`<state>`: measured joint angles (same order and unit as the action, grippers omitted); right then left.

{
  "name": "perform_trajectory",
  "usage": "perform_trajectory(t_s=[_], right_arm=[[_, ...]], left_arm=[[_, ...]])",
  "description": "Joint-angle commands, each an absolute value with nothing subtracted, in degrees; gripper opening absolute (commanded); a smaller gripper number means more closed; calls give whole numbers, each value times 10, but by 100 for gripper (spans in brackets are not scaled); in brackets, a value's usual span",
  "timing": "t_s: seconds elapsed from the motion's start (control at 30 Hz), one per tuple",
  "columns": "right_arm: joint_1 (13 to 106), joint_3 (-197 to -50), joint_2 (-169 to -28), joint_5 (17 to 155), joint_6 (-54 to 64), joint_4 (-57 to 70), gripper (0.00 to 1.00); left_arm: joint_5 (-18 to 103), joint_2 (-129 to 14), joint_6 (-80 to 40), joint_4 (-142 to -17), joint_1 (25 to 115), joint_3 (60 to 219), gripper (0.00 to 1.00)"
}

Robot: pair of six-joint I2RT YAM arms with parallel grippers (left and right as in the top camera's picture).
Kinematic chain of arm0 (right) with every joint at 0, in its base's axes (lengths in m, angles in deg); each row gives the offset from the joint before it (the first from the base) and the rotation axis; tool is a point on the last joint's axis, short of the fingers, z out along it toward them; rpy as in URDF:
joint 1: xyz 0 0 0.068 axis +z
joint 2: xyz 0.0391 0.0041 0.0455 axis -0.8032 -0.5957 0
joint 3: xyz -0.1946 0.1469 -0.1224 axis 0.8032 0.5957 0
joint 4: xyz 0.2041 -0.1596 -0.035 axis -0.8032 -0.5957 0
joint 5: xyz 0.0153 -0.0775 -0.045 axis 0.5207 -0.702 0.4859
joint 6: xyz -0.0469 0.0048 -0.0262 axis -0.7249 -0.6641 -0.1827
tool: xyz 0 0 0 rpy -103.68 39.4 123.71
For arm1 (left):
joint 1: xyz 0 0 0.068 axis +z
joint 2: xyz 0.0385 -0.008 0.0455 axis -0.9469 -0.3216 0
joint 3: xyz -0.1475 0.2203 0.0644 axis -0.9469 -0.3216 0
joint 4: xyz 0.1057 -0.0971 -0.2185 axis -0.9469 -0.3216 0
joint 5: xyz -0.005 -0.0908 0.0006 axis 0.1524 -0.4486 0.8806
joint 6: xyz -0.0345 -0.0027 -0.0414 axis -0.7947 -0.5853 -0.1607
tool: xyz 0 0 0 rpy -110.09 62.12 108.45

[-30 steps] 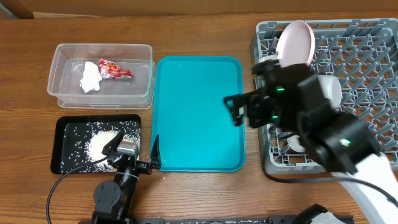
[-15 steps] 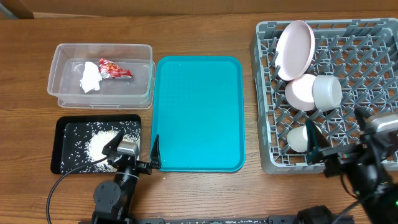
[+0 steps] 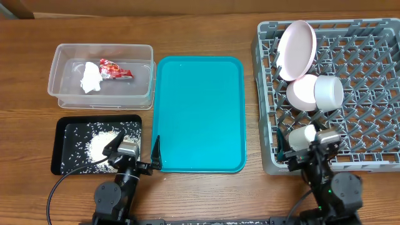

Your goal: Sort waste into correct bins and load items into the dishwasher

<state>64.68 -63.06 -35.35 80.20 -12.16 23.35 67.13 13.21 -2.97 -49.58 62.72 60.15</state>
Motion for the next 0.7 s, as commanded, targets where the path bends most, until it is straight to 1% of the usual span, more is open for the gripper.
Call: perform_trajectory(t_s=[0.0, 0.1, 0.33, 0.43, 0.67], right_arm=[[638, -568, -292, 843, -119, 261, 100], [634, -528, -278, 845, -119, 289, 100], [635, -521, -278, 845, -119, 298, 100], [641, -496, -278, 844, -119, 357, 100], [645, -498, -278, 840, -119, 351, 100]], left_arm=[[665, 135, -21, -497, 631, 600, 100], [665, 135, -21, -497, 631, 600, 100], [665, 135, -21, -497, 631, 600, 100], [665, 135, -21, -497, 631, 600, 100], [665, 135, -21, -497, 631, 600, 100]])
